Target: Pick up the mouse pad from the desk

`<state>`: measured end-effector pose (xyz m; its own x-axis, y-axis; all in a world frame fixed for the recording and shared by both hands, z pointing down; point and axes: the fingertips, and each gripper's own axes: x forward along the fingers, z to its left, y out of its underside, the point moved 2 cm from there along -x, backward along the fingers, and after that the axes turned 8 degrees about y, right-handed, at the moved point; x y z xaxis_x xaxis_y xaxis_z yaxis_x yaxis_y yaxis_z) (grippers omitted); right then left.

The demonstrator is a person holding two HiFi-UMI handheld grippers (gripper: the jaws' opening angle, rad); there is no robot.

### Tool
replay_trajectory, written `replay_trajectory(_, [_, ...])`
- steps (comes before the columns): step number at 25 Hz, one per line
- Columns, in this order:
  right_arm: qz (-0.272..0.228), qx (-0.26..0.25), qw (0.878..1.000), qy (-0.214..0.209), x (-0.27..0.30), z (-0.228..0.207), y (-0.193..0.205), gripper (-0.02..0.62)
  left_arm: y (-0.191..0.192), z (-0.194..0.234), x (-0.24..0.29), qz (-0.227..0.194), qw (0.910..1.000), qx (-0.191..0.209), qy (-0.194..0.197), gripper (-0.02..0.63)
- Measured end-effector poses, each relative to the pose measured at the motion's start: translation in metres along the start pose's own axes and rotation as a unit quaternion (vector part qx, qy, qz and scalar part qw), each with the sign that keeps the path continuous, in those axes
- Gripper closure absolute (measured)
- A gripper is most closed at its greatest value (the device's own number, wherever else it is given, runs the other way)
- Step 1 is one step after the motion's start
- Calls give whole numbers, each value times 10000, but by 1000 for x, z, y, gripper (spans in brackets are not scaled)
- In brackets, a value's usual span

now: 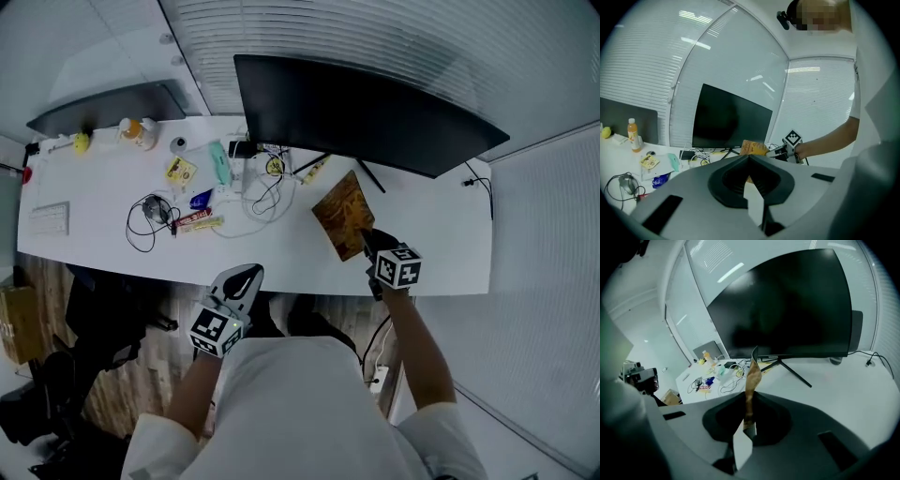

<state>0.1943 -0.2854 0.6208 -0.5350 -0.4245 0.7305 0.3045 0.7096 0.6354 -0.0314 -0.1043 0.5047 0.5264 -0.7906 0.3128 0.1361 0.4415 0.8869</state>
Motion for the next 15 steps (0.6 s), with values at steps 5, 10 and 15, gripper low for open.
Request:
replay_trajectory(5, [-441,-185,9988,-128,-53,-6,-14,545,-5,-26,-13,-282,9988,-29,-394,589])
replay_trajectory(10, [-891,-14,9959,-176,-102,-21,-27,545,-14,-45,-28,-512,9953,50,-823,589])
replay_trajectory(15, [-1252,-131,9920,-124,-144,-20,-39,545,-27,-58,-46,-669,9926,74,-1010,589])
